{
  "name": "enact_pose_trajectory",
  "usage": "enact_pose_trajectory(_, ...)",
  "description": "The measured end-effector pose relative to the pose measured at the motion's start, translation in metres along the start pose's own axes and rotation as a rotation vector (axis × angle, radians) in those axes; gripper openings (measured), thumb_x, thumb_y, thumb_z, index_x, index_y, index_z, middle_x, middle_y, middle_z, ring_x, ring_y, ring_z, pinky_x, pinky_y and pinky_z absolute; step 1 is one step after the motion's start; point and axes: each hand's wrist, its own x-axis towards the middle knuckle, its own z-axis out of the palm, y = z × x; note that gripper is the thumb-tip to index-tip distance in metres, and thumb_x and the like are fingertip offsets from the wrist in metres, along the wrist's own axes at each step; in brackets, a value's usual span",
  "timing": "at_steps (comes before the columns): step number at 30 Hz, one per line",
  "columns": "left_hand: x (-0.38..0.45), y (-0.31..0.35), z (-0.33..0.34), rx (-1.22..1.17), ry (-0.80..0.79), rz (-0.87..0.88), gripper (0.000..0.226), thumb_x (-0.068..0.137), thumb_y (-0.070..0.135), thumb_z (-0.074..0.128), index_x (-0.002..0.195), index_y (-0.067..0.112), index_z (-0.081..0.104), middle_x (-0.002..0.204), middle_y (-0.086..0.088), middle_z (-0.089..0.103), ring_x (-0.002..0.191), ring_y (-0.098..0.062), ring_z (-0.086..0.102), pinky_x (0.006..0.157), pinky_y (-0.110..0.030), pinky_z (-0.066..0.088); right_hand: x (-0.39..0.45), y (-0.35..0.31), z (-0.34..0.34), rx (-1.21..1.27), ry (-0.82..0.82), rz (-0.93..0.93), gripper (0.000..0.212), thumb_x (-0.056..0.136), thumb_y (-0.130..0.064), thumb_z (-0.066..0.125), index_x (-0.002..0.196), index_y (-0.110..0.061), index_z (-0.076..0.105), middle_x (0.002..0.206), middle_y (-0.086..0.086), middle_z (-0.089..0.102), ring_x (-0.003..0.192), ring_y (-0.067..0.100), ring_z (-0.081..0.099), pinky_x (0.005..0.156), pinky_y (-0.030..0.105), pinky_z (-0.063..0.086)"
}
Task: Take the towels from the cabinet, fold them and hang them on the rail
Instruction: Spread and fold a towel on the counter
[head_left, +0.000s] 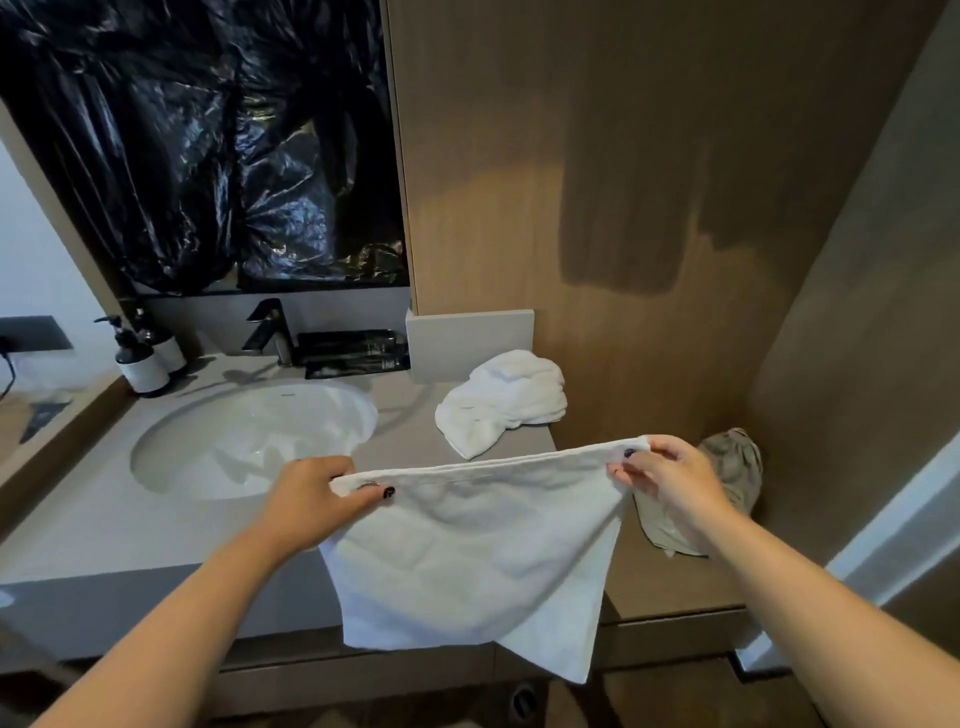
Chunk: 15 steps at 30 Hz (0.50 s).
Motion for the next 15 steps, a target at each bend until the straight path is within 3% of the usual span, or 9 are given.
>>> enact_pose_trajectory(2,0.016,-0.012,0.005,-0.082,-0.020,-0.073,0.051,0.067,0.048,0.085,0.055,0.009,0.056,0.052,-0.008,0.052,0.050,-0.014,0.043,0.051,-0.028,0.031,0.017,0.001,0.013,-0.014,-0.007,0.018,0.016,0.089,-0.003,0.068,0.105,-0.006,0.067,0.105,0.019,0.071,0.095,0.028,0.072,0.086,0.036,0.058)
enact_pose_trajectory(5,0.046,-0.034,0.009,-0.177,-0.077,-0.148,0.059,0.063,0.050,0.088,0.053,0.007,0.049,0.050,0.002,0.042,0.049,-0.011,0.039,0.052,-0.027,0.027,0.046,0.000,0.037,-0.038,-0.003,0.029,0.014,0.093,-0.005,0.063,0.107,-0.001,0.065,0.095,0.018,0.074,0.084,0.022,0.074,0.072,0.024,0.059)
enact_pose_trajectory(7,0.066,-0.046,0.011,-0.214,-0.102,-0.170,0.059,0.065,0.048,0.087,0.054,0.006,0.049,0.052,0.003,0.042,0.050,-0.011,0.039,0.051,-0.026,0.028,0.062,0.000,0.052,-0.067,0.022,0.025,0.013,0.095,-0.005,0.061,0.105,0.001,0.064,0.089,0.019,0.074,0.079,0.022,0.074,0.070,0.023,0.058)
enact_pose_trajectory(10,0.100,-0.065,0.012,-0.232,-0.122,-0.177,0.043,0.070,0.045,0.084,0.057,0.011,0.063,0.053,0.001,0.054,0.052,-0.015,0.047,0.053,-0.025,0.036,0.089,0.003,0.077,-0.104,0.059,0.046,0.011,0.095,-0.004,0.060,0.105,-0.001,0.063,0.088,0.020,0.074,0.076,0.023,0.074,0.078,0.033,0.059)
enact_pose_trajectory(13,0.128,-0.082,0.014,-0.188,-0.175,-0.177,0.030,0.075,0.045,0.081,0.064,0.019,0.073,0.066,0.002,0.068,0.064,-0.017,0.061,0.062,-0.027,0.046,0.112,0.005,0.097,-0.126,0.068,0.070,0.010,0.096,-0.002,0.058,0.105,-0.003,0.062,0.089,0.020,0.073,0.069,0.020,0.073,0.064,0.027,0.059)
enact_pose_trajectory(15,0.145,-0.095,0.019,-0.161,-0.186,-0.168,0.025,0.076,0.044,0.081,0.067,0.022,0.073,0.071,0.005,0.069,0.072,-0.015,0.064,0.069,-0.030,0.050,0.126,0.009,0.109,-0.130,0.093,0.078,0.011,0.096,-0.002,0.058,0.106,-0.002,0.062,0.092,0.020,0.073,0.074,0.022,0.074,0.065,0.028,0.059)
